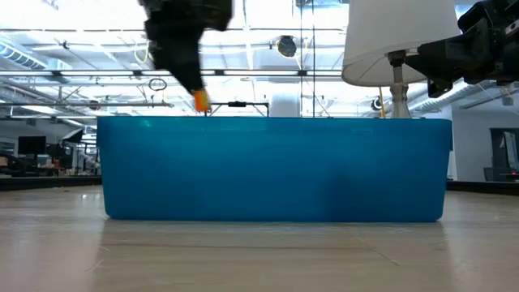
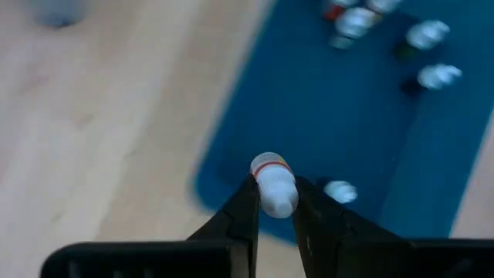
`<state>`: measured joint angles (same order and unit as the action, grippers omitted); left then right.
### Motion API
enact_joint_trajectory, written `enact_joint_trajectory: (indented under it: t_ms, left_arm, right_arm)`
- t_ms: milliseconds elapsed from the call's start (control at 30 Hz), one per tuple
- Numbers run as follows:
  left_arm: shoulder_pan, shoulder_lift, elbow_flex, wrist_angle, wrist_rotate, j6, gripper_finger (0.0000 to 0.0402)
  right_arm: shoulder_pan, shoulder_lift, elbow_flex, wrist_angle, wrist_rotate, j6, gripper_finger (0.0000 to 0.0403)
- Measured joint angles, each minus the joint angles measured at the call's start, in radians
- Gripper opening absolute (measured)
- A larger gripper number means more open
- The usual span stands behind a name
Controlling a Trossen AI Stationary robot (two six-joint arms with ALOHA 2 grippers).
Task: Pick & Place food coloring
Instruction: Put the yellow food coloring bottle into the bin
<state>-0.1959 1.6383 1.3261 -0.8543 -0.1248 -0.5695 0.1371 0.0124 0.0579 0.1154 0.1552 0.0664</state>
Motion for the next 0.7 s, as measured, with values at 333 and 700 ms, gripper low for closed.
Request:
enact_joint_trajectory:
  t_ms: [333, 700]
  left_arm:
    - [-0.068, 0.351, 0.275, -0.080, 0.129, 0.147, 0.0061]
    - [-0.098, 0.444, 0.282, -0.122, 0.173, 0.095, 0.0060]
  right_arm:
    - [0.000, 0.000, 0.000, 0.001, 0.000, 0.000, 0.0114]
    - [0.000, 0.000, 0.000, 0.000, 0.000, 0.000, 0.0114]
